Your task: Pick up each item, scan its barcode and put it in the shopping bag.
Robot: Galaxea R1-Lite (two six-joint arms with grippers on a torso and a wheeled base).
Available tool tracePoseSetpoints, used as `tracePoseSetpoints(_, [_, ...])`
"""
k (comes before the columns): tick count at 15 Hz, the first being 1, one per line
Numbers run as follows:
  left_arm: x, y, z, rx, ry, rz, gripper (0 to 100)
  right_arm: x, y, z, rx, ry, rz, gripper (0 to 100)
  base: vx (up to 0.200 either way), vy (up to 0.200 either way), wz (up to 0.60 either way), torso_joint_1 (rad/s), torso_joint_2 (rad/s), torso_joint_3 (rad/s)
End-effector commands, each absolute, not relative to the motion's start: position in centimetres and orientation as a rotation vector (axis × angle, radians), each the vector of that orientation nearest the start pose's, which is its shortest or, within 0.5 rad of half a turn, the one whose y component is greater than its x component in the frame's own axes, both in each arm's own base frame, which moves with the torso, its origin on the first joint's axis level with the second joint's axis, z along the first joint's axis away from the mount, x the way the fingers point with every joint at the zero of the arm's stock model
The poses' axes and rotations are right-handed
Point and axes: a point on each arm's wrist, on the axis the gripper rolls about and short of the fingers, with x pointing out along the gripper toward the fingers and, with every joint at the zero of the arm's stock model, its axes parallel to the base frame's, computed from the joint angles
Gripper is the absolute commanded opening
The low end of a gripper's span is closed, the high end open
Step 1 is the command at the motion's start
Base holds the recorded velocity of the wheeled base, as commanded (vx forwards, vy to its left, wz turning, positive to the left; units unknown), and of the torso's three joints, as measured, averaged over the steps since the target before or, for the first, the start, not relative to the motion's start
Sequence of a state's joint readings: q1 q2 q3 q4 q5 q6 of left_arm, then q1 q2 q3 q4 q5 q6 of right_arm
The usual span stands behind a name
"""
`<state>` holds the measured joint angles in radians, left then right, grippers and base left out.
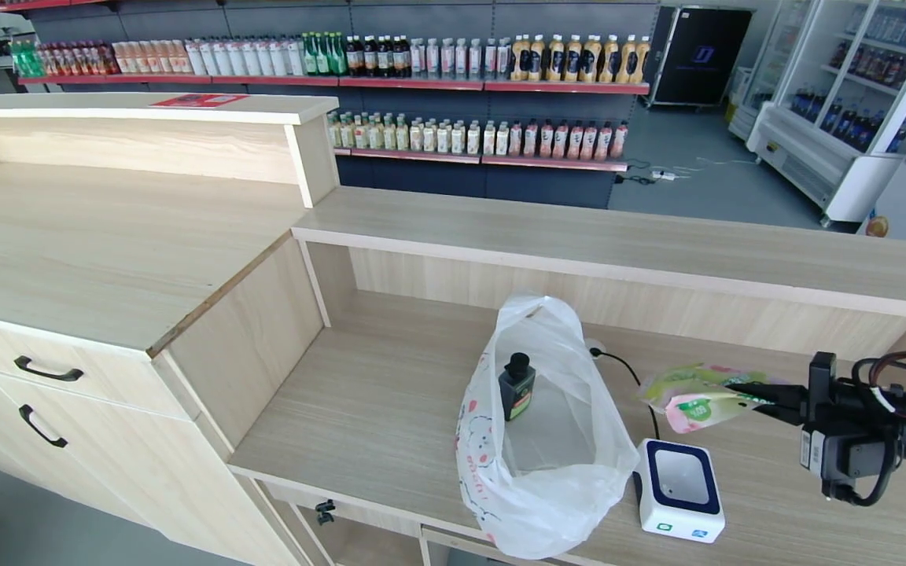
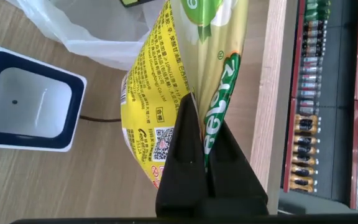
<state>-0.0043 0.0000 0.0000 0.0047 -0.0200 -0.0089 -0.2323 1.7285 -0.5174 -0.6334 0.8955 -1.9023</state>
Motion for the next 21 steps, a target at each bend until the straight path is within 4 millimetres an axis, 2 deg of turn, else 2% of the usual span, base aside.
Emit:
tracePoseSetpoints(1, [-2.3,0.0,7.5,-0.009,0.006,-0.025,100,26.1,-4.3,9.4,-1.463,-0.266,0.901,0,0.000,0.000,0.00,0.000,0.00,0.000])
tracePoseSetpoints(10, [-2.3,0.0,7.5,-0.009,0.006,-0.025,100,27.3,-4.5,7.6,-1.517,-0.395,0.963,0,0.000,0.000,0.00,0.000,0.00,0.000])
tracePoseSetpoints(14, [-2.3,0.0,7.5,-0.009,0.006,-0.025,100,28.3,-4.8,7.5,-1.543,-0.427,0.937,0,0.000,0.000,0.00,0.000,0.00,0.000])
tracePoseSetpoints(21, [-2.3,0.0,7.5,-0.009,0.005,-0.025,100,28.0,-6.1,7.3,-1.593,-0.426,0.905,0,0.000,0.000,0.00,0.000,0.00,0.000])
